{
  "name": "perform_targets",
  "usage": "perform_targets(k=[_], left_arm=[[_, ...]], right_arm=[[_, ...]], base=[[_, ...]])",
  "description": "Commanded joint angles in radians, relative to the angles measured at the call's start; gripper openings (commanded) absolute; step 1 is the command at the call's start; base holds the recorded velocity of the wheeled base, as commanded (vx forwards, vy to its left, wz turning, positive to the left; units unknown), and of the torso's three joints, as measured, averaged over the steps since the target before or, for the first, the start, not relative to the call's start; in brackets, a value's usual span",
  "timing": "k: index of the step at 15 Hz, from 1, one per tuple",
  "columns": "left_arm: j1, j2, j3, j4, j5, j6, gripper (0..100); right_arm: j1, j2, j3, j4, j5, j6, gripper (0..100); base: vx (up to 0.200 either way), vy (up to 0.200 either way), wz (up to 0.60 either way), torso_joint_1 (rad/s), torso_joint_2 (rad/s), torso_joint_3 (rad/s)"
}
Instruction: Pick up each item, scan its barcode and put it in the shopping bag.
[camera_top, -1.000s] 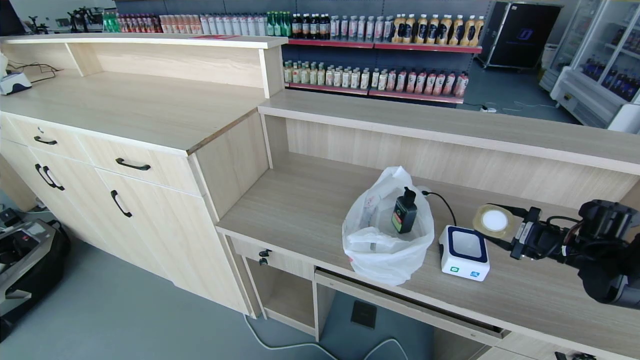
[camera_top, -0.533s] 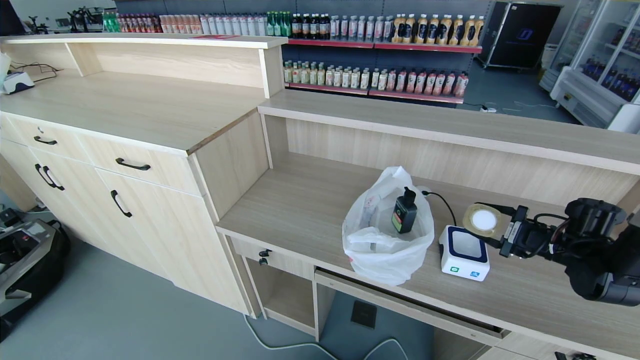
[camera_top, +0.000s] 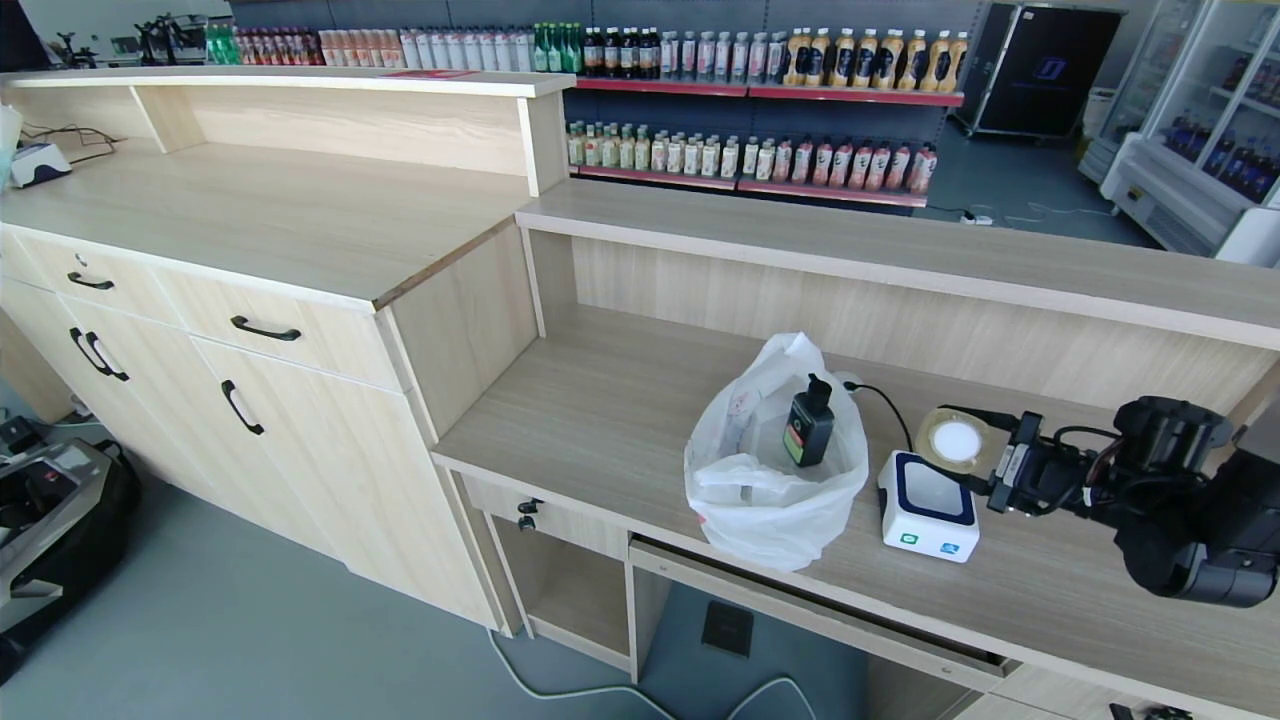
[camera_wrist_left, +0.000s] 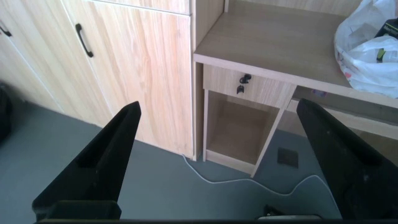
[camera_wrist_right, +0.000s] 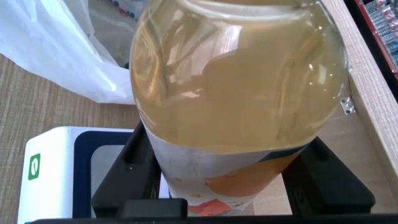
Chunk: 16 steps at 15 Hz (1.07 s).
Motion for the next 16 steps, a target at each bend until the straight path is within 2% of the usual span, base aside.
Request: perform_targets(k=[1,16], left_arm=[[0.0,0.0,0.0,-0.001,0.0,0.0,100],[0.0,0.0,0.0,-0.001,0.0,0.0,100]], right_arm=[[0.008,0.008,-0.003,-0.002,0.0,-0.001,0],[0.017,0.063,-0.072,-0.002,-0.001,-0.001,0]], base=[[0.0,0.0,0.0,0.0,0.0,0.0],[0.0,0.0,0.0,0.0,0.0,0.0]])
